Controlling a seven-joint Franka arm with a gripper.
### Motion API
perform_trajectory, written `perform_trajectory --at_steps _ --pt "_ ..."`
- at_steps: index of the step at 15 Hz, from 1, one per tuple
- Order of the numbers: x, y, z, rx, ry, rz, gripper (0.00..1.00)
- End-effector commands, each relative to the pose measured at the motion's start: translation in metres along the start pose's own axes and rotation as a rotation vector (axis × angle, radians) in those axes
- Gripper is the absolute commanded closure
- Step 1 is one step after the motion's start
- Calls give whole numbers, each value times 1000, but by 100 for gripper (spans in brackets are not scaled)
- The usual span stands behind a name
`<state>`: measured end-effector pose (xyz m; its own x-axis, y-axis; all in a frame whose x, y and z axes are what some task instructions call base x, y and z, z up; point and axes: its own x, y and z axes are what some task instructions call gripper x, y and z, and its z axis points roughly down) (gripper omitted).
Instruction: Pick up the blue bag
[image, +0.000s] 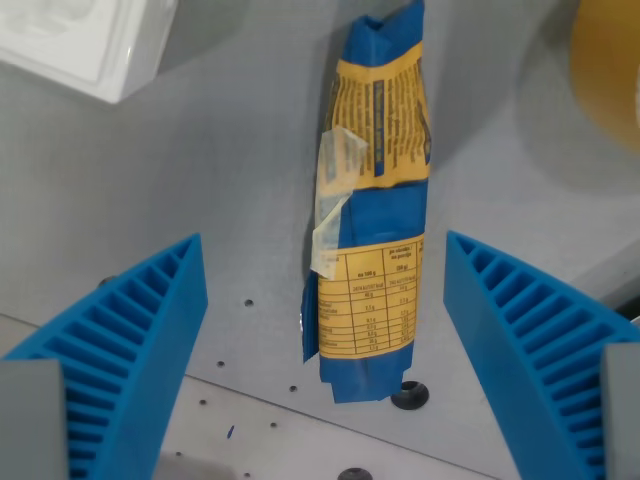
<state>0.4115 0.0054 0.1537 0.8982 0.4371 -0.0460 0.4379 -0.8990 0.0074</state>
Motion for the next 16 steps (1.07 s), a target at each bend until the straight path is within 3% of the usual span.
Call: perform_trajectory --at_steps 1,3,9,10,16 --pt "-16 -4 -7 -87 129 -37 0" --pt "-15 -4 -9 -85 126 -34 0" --pt "0 -2 19 -78 109 -28 0" --pt "-1 -3 24 -77 105 -27 100" --pt "-1 -3 24 -77 105 -27 100"
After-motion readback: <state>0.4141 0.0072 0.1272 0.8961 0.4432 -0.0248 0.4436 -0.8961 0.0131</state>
